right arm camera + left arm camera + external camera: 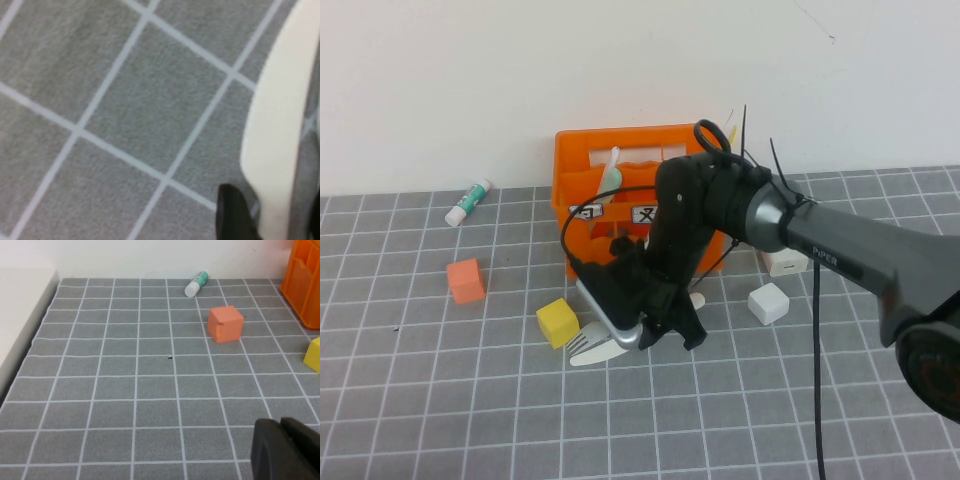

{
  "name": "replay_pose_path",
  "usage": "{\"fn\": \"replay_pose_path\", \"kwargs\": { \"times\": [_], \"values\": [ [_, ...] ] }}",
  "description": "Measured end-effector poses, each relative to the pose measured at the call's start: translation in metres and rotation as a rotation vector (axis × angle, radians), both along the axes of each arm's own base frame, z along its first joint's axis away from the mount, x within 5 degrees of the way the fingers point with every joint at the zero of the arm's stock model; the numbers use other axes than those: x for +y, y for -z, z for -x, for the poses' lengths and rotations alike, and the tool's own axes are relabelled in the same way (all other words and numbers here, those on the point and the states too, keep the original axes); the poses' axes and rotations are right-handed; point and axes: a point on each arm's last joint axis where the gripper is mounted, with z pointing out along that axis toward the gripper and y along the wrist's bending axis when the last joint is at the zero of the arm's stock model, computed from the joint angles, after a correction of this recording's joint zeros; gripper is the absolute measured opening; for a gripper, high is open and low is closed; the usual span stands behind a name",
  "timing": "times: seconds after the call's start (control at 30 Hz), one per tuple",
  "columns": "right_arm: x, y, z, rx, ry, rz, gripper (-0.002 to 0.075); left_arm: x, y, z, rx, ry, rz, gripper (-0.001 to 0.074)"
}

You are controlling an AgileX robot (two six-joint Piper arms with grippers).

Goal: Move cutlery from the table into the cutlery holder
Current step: Pick up the knife

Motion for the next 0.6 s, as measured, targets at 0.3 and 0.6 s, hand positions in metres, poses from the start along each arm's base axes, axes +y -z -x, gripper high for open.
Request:
{"fn": "replay_pose_path", "kwargs": {
  "times": [0.3, 0.6],
  "values": [
    [-0.0018, 0.0025, -0.0026, 0.031, 0.091, -0.016, 0.0157, 0.0, 0.0, 0.0, 0.0, 0.0, 0.0, -0.0001],
    [-0.0038, 0.0024, 0.0002, 0.081, 0.126, -0.001, 0.0097, 0.0, 0.0, 0.0, 0.0, 0.0, 0.0, -0.0001]
  ]
}}
